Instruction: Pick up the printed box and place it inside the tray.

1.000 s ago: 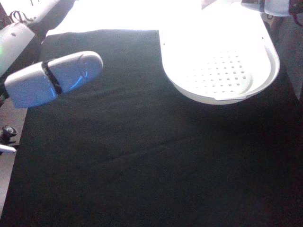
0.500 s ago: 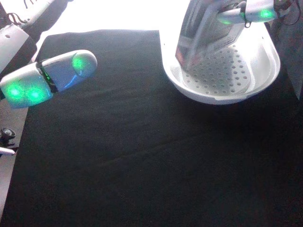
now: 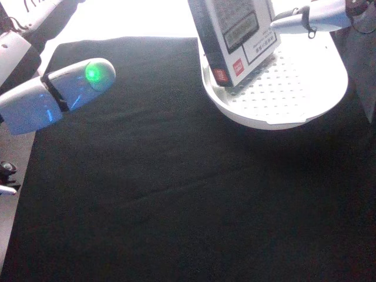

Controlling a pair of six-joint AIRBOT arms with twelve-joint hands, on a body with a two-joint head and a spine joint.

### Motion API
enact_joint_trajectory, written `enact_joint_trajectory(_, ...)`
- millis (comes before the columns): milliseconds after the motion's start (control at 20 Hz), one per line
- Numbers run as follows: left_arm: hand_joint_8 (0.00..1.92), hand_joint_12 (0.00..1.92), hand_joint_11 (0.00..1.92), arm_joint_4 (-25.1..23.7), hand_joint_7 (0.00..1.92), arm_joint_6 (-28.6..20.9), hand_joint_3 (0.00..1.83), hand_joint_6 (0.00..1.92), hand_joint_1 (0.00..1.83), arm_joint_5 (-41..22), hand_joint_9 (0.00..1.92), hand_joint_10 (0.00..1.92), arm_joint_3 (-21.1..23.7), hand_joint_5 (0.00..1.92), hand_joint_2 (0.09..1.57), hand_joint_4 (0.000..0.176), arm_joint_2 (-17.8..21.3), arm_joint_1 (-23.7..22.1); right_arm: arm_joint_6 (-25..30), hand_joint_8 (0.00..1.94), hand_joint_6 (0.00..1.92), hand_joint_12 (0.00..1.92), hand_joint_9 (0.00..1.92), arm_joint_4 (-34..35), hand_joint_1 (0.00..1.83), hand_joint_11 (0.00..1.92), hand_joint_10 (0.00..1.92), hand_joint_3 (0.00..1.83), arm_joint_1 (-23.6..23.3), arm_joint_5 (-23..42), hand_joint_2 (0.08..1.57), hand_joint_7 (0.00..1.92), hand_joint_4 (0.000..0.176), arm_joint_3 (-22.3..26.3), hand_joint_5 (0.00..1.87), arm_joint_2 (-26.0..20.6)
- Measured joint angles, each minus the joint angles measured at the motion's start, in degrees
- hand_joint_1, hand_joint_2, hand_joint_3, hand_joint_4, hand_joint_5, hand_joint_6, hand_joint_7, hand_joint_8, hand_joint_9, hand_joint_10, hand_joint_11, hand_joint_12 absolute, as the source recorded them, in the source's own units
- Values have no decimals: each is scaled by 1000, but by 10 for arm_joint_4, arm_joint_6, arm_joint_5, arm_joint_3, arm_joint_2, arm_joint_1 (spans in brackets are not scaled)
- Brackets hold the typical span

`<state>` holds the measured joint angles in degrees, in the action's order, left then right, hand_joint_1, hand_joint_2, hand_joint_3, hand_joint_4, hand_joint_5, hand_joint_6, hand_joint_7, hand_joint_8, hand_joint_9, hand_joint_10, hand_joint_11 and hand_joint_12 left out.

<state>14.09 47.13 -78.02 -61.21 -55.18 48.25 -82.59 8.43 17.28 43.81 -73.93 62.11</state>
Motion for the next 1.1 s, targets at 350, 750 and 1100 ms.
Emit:
enact_joint_trajectory(350,0,0,0,14,0,0,0,0,0,-10,0,0,2,0,950,0,0,9,0,0,0,0,0,-6,571,0,0,0,2,0,690,0,176,11,0,-10)
enact_joint_trajectory(750,0,0,0,18,0,0,0,0,5,-27,0,0,2,0,933,27,6,14,2,0,0,0,0,-17,533,0,0,0,15,2,667,0,176,33,0,-26)
enact_joint_trajectory(1100,0,0,0,33,0,12,0,0,113,-62,0,0,13,0,871,58,21,20,115,0,0,0,0,-64,516,0,0,2,36,40,696,0,176,36,0,-35)
